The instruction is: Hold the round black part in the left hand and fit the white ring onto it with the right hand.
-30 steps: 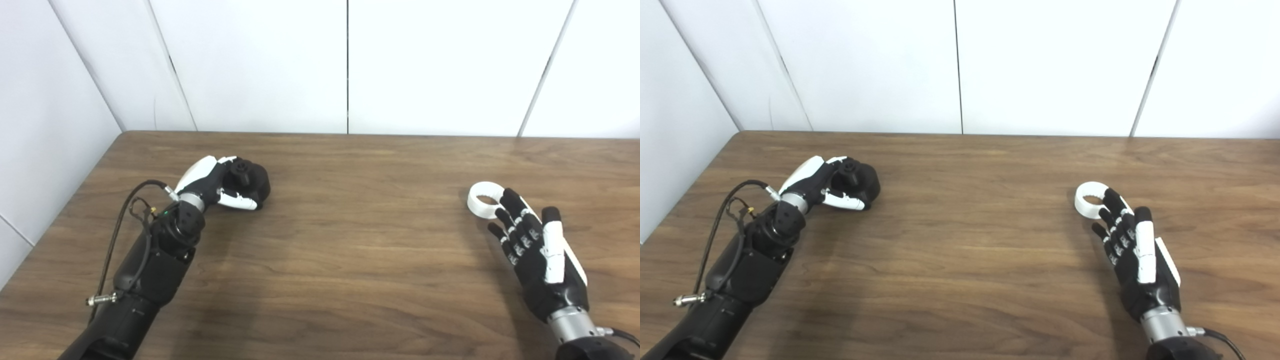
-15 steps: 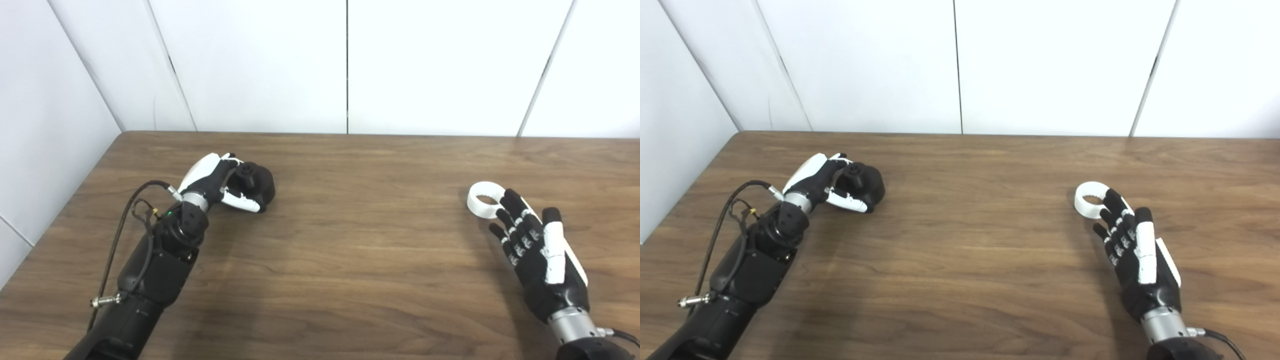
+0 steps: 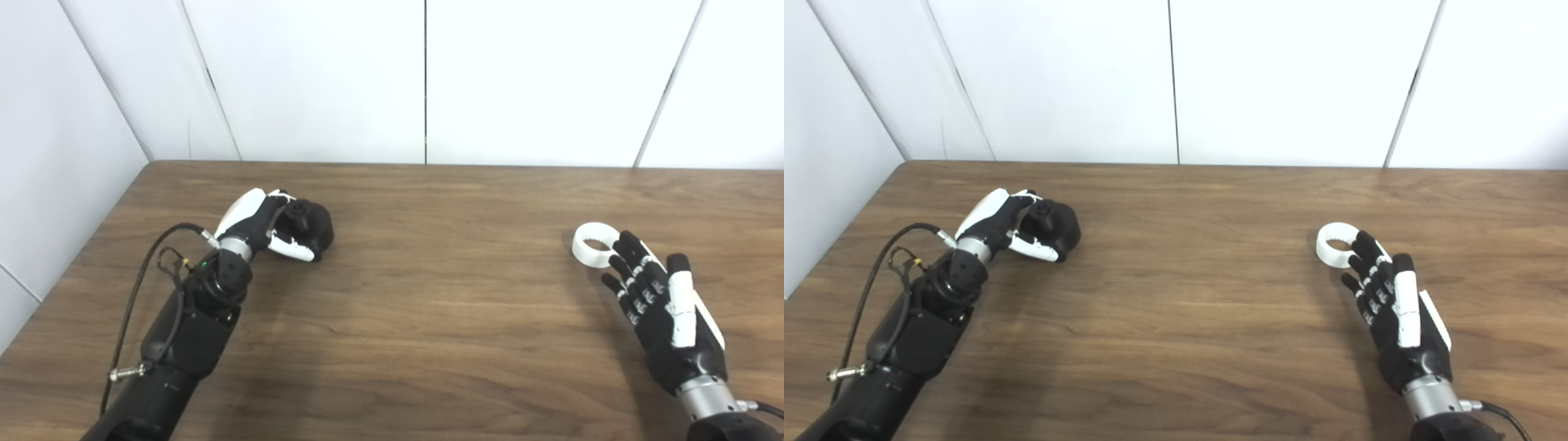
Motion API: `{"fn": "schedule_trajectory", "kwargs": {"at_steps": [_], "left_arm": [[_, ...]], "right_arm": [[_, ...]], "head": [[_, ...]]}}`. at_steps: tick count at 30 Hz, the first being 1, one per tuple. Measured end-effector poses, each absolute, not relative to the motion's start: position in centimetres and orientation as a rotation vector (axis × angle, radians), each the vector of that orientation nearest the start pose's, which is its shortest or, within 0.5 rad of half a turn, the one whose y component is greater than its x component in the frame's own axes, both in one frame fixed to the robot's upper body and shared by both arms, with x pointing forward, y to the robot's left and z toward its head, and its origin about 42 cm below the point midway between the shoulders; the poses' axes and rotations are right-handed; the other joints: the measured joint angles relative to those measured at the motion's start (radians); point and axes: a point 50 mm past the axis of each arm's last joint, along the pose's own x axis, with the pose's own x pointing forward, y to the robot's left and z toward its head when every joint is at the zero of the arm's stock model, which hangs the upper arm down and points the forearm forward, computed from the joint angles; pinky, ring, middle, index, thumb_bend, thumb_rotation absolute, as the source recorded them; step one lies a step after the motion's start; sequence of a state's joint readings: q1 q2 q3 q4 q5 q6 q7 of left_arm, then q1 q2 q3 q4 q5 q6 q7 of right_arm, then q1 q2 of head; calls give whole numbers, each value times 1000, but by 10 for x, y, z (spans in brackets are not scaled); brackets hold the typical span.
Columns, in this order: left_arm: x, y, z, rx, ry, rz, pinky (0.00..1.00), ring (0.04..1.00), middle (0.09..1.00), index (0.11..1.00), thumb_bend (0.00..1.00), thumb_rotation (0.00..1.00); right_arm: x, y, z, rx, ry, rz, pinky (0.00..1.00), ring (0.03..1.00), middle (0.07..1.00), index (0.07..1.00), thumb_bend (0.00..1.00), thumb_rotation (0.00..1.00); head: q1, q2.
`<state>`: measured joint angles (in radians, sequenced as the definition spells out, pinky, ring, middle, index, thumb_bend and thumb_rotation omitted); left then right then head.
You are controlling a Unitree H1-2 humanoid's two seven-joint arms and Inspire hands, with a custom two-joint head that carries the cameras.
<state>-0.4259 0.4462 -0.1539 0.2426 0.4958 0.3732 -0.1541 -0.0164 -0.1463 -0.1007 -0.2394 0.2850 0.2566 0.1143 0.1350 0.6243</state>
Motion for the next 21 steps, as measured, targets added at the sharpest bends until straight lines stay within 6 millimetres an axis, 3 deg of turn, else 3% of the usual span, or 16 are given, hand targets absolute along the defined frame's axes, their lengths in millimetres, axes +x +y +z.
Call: {"fn": "schedule_trajectory", "kwargs": {"at_steps": [10, 21], "left_arm": [[401, 310, 170, 940, 202, -61, 930, 1000, 995, 660, 799, 142], [380, 291, 172, 938, 168, -129, 984, 1000, 997, 682, 804, 169]], "right_arm": [[285, -268, 157, 128, -25, 95, 963, 980, 955, 933, 655, 1000], [285, -266, 158, 125, -26, 104, 942, 980, 951, 929, 657, 1000]], "head": [[2, 11], [-2, 23]]}}
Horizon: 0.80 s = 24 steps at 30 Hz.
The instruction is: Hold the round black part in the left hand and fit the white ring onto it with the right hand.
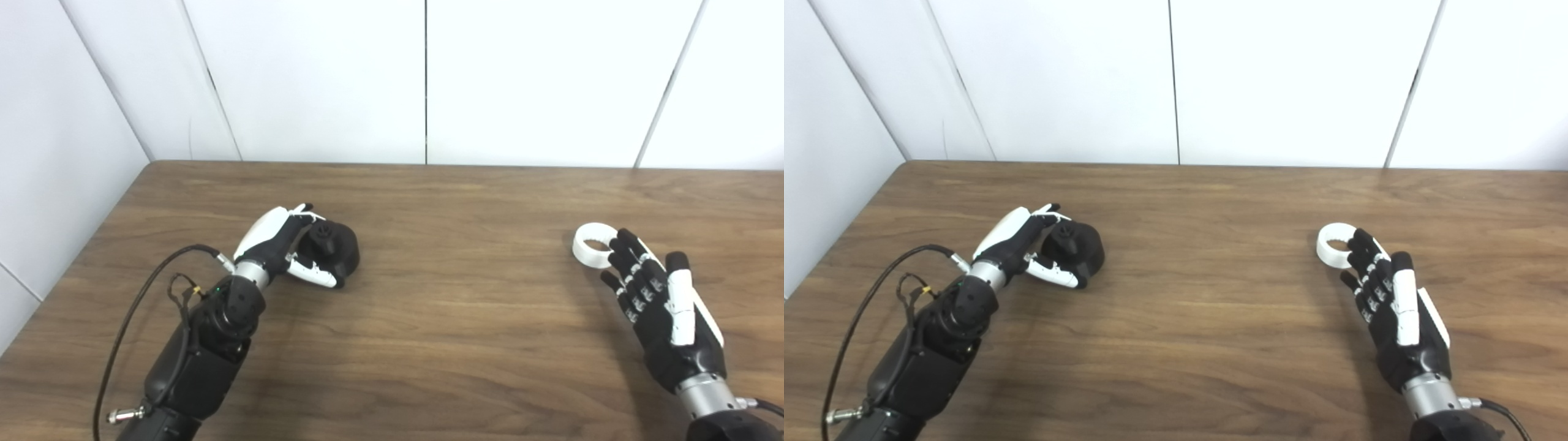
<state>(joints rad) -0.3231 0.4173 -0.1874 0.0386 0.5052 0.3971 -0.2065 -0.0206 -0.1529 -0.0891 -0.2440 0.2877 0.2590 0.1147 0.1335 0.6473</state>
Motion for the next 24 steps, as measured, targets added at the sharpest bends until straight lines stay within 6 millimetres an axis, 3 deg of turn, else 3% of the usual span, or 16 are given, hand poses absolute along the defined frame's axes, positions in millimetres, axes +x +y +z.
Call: {"fn": "schedule_trajectory", "kwargs": {"at_steps": [7, 15, 24], "left_arm": [[368, 274, 177, 942, 144, -182, 922, 1000, 1000, 683, 796, 158], [358, 259, 174, 937, 127, -216, 969, 1000, 1000, 678, 805, 162], [342, 239, 172, 946, 96, -296, 929, 1000, 999, 683, 806, 174]], "right_arm": [[285, -265, 158, 124, -25, 107, 948, 977, 948, 925, 660, 1000], [284, -262, 165, 125, -42, 112, 934, 977, 951, 929, 663, 1000], [283, -260, 164, 115, -22, 113, 934, 976, 951, 932, 661, 1000]], "head": [[-8, 6], [-20, 17], [-37, 29]]}}
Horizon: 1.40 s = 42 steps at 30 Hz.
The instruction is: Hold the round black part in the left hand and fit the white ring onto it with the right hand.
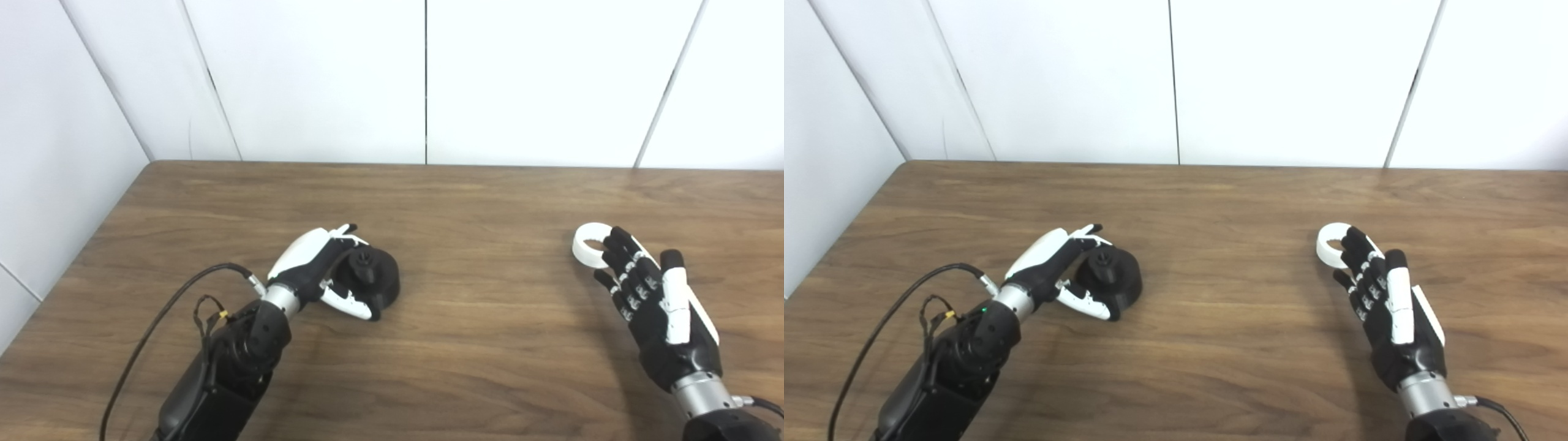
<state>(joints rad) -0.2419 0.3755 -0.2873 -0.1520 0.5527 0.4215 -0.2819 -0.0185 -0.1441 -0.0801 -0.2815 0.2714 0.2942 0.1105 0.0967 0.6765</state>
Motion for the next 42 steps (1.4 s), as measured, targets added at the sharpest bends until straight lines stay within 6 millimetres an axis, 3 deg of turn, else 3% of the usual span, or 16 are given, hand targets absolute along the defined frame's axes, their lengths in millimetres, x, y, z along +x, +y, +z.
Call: {"fn": "schedule_trajectory", "kwargs": {"at_steps": [14, 35, 39, 40, 41, 42], "left_arm": [[318, 204, 169, 929, 36, -388, 925, 1000, 996, 673, 817, 189], [300, 194, 169, 915, -6, -441, 914, 1000, 1000, 678, 790, 164], [299, 193, 168, 921, -6, -445, 922, 1000, 1000, 680, 791, 170], [299, 193, 168, 923, -7, -446, 920, 1000, 1000, 679, 790, 168], [299, 193, 168, 923, -9, -446, 920, 1000, 1000, 679, 790, 168], [298, 193, 168, 924, -9, -447, 917, 1000, 1000, 679, 791, 171]], "right_arm": [[281, -252, 168, 117, -32, 117, 930, 985, 957, 934, 670, 1000], [280, -250, 175, 111, -32, 109, 937, 973, 952, 927, 666, 1000], [279, -251, 178, 105, -40, 99, 898, 957, 940, 920, 636, 1000], [279, -251, 180, 89, -48, 90, 883, 946, 930, 902, 608, 903], [278, -252, 184, 69, -60, 75, 877, 942, 926, 897, 598, 869], [279, -253, 188, 42, -76, 58, 862, 929, 916, 873, 606, 691]], "head": [[-14, 17], [-26, 20], [-34, 9], [-32, 5], [-32, 5], [-34, 0]]}}
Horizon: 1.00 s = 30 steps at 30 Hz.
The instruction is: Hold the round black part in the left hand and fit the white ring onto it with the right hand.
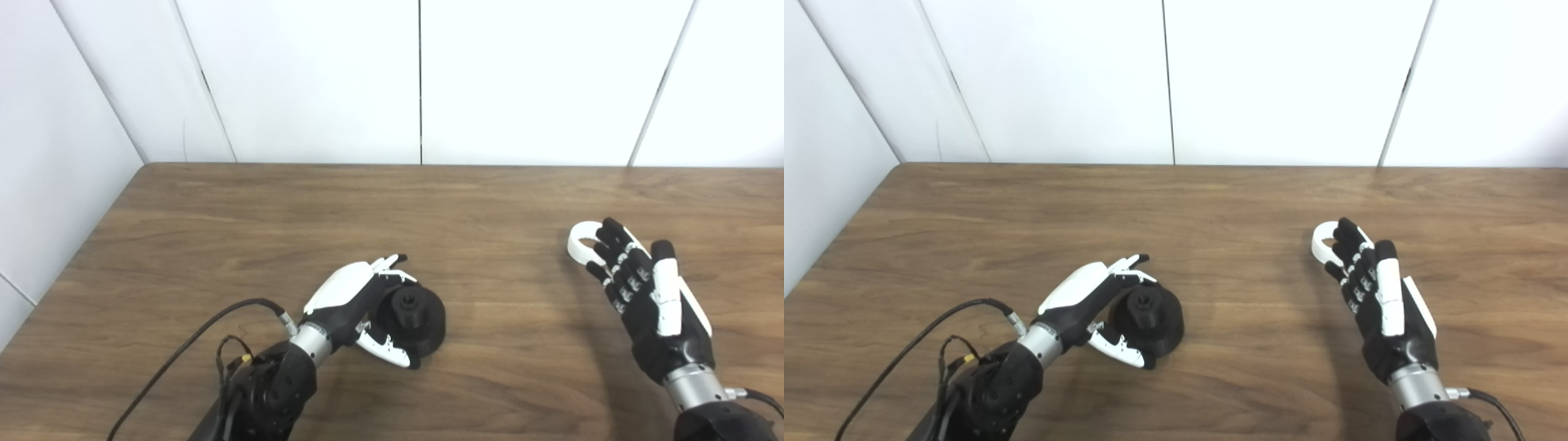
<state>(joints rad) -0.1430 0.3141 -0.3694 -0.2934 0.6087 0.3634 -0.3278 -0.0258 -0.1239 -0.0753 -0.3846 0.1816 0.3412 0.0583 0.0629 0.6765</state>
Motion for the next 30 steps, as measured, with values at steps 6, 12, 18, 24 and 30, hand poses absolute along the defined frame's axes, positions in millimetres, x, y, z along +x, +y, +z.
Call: {"fn": "schedule_trajectory", "kwargs": {"at_steps": [6, 12, 18, 24, 30], "left_arm": [[298, 193, 167, 927, -24, -458, 909, 1000, 1000, 673, 796, 171], [298, 192, 166, 930, -45, -471, 913, 1000, 1000, 673, 798, 177], [298, 191, 165, 927, -50, -478, 918, 1000, 1000, 674, 808, 179], [298, 192, 165, 926, -49, -478, 923, 1000, 1000, 677, 815, 183], [299, 192, 165, 916, -50, -483, 918, 1000, 1000, 682, 819, 184]], "right_arm": [[301, -265, 213, -308, -182, -42, 884, 901, 872, 771, 797, 316], [330, -277, 235, -593, -268, -69, 803, 868, 874, 730, 900, 289], [346, -276, 226, -684, -235, -40, 809, 884, 887, 731, 916, 304], [357, -283, 219, -721, -194, -30, 805, 904, 895, 732, 907, 335], [369, -287, 221, -777, -178, -30, 820, 933, 909, 731, 908, 333]], "head": [[-8, -5], [-41, -12], [-51, -15], [-54, -17], [-55, -17]]}}
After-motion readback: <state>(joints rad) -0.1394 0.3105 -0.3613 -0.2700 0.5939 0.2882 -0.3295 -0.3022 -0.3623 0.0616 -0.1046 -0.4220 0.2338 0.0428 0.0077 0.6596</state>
